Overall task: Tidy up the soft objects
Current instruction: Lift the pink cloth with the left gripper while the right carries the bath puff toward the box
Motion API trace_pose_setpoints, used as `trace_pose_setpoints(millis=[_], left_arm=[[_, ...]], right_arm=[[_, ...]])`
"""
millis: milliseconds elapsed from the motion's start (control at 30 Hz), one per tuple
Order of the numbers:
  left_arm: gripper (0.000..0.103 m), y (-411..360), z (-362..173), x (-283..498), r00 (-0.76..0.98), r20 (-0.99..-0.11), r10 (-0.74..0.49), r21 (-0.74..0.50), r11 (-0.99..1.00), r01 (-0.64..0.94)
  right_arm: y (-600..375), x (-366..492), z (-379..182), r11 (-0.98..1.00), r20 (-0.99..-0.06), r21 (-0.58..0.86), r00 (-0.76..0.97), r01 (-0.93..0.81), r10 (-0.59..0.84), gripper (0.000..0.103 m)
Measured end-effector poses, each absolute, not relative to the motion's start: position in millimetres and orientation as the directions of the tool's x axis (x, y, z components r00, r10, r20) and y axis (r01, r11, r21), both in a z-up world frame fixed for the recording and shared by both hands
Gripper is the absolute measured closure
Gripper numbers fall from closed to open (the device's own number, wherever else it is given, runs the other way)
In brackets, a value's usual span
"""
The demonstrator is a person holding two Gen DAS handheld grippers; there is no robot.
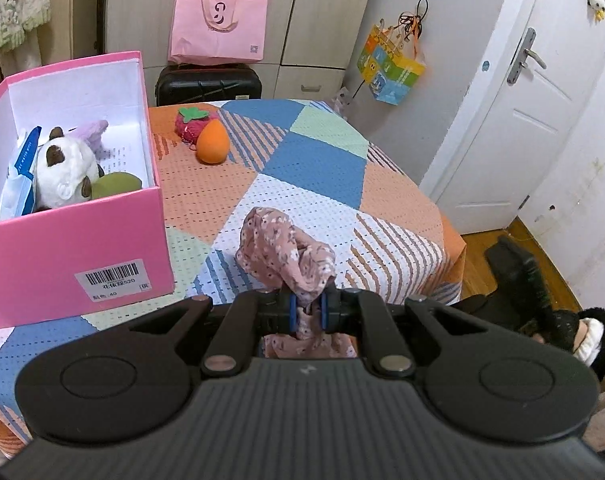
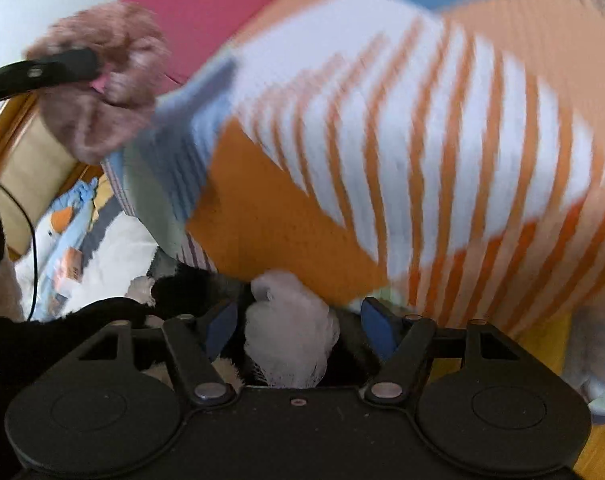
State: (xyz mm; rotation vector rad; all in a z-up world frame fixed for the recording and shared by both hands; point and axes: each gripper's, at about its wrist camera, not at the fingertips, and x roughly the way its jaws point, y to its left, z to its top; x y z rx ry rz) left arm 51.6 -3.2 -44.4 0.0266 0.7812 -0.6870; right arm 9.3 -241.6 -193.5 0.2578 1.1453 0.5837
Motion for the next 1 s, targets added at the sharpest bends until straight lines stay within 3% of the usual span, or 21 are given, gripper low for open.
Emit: trace_pose_setpoints(millis=[100,133,167,333,833,1000], left_arm=[[0.093,-5,-46,51,0.49,-0.669,-0.559,-0.228,0.782,0.581],[0.093,-6,-47,50,0.485,-0.673,-0.559,-0.231,0.781,0.58],[0.093,-5,-48,50,0.483,-0.674,-0.559,-0.231,0.781,0.58],[0.093,-3,-49,47,0.483,-0.684,-0.547,-0.22,0.786,0.579],[0.093,29,-45,26,0.503,-0.662,-0.556,-0.231,0.79,0.568],[0.093,47,-40,17,0.531,-0.649,-0.544,-0.228,0.806,0.547]], right_arm=[[-236,11,-206,0.823,-0.788,0.486,0.259,-0.293,0.558,0.03],[-232,10,-208,0.824,-0.795,0.484,0.247,-0.294,0.555,0.039],[-230,11,-210,0.822,-0.799,0.484,0.232,-0.299,0.555,0.056],[-221,8,-202,0.833,-0.82,0.435,0.232,-0.342,0.524,0.081],[-168,-5,-110,0.825,-0.825,0.147,0.392,-0.545,0.406,0.085],[-149,-6,-97,0.813,-0.798,0.125,0.428,-0.569,0.423,0.085]])
